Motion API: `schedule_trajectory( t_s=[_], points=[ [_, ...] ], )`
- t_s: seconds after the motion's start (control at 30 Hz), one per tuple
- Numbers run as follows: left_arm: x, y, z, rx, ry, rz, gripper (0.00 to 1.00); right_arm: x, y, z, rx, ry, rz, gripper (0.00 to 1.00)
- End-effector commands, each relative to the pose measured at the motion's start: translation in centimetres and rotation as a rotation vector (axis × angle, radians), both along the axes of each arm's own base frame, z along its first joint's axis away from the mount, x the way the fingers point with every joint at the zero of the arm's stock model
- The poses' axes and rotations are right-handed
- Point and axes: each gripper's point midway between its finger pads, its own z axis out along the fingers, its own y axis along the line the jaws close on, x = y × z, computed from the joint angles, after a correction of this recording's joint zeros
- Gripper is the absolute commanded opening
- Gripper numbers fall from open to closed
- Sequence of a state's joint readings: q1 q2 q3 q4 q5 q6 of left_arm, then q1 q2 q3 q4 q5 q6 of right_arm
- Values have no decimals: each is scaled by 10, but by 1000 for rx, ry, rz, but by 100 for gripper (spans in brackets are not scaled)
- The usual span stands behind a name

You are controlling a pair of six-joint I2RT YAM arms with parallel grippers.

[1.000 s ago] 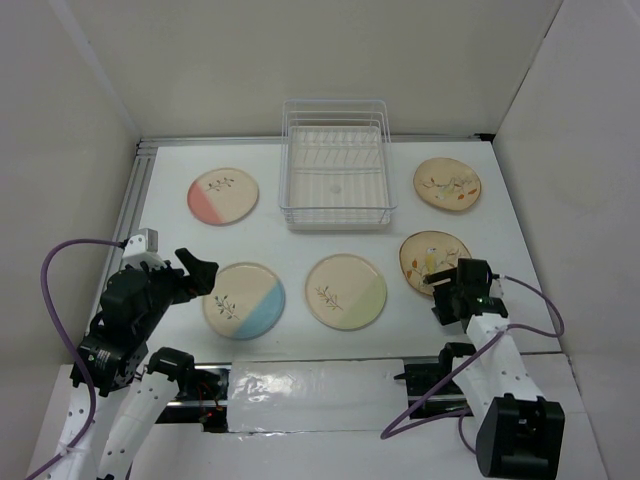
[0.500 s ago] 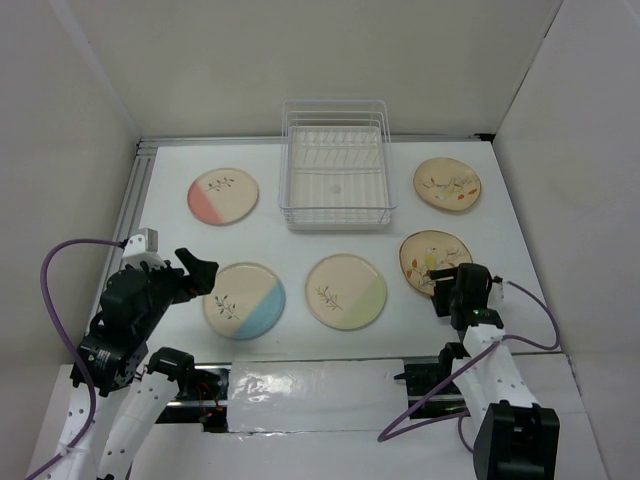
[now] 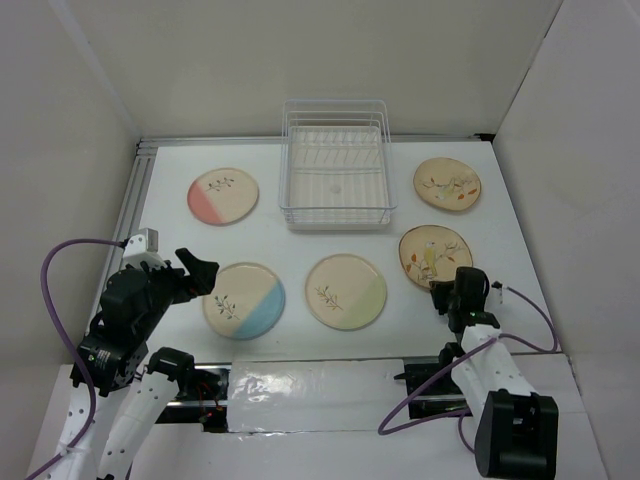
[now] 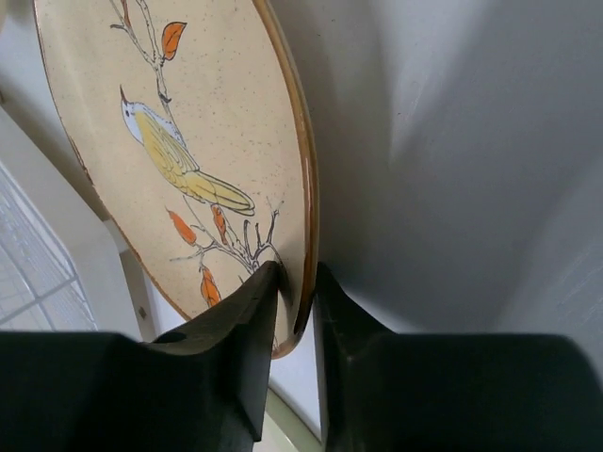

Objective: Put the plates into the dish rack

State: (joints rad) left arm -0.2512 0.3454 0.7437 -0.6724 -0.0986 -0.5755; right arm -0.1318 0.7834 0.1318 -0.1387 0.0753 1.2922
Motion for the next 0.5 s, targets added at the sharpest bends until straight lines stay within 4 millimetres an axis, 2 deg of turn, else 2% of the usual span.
schedule_trajectory(
  t_s=[0.0,0.03,0.17,0.3,0.43,0.47],
  points=[
    [6,-3,8,7,-41,-19,100,-34,-8,-35,-35,158,-36,23],
    [6,-3,8,7,-41,-19,100,-35,-8,-35,-35,158,-36,17],
    [6,-3,8,7,-41,-19,100,-35,-8,-32,-35,157,-36,10],
    [6,-3,8,7,-41,-19,100,-27,-11,-10,-50,121,-46,0],
    [6,-3,8,16,-43,-22,100,-22,-19,17,-91,86,-67,0],
    [6,-3,8,16,-43,-22,100,-18,-23,30,-113,70,-70,0]
  ],
)
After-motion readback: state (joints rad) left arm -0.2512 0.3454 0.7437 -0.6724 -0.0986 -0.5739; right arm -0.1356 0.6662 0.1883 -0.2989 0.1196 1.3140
